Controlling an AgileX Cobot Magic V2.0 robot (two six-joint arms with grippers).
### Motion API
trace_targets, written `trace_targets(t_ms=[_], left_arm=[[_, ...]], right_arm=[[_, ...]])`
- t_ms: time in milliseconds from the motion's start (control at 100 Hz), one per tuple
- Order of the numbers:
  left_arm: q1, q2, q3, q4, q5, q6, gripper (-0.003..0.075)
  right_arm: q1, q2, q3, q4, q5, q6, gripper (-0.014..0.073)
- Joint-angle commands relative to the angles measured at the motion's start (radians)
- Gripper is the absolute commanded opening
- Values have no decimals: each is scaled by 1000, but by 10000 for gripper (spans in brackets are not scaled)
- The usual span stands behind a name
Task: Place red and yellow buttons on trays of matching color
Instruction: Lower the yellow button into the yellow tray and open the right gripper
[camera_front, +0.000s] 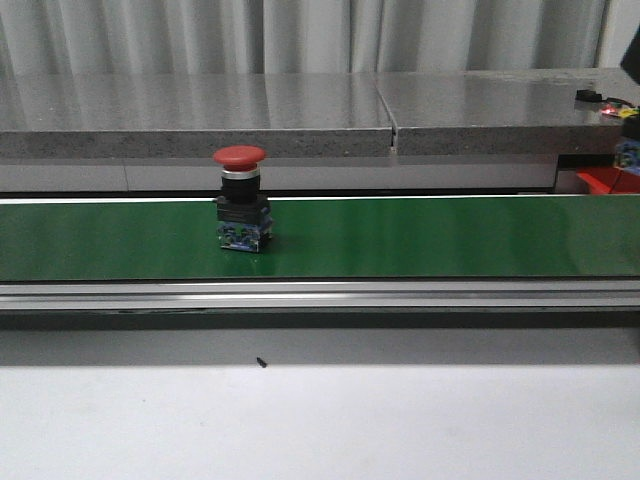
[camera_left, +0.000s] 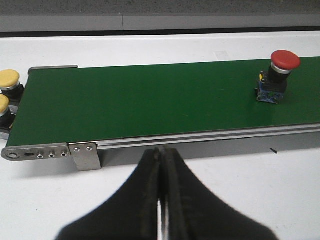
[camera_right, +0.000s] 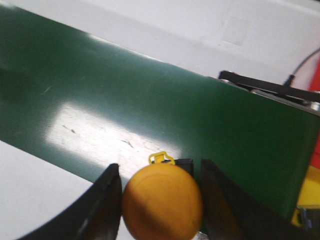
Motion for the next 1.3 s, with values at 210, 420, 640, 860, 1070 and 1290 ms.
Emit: trace_targets(t_ms=[210, 420, 640, 860, 1070, 1290], left_arm=[[-8, 9, -28, -6, -69, -10, -19], [-8, 9, -28, -6, -69, -10, -19], [-8, 9, -28, -6, -69, -10, -19], [-8, 9, -28, -6, -69, -10, -19], [-8, 9, -28, -6, -69, -10, -19], [-8, 9, -28, -6, -69, -10, -19]], right_arm=[[-203, -44, -2, 25, -85, 28, 192], [-325, -41, -2, 25, -137, 67, 192], [-409, -3, -2, 24, -208, 112, 192], [-519, 34, -2, 25, -245, 158, 192], [-573, 103, -2, 26, -264, 239, 192], [-573, 192, -2, 31, -302, 239, 192]])
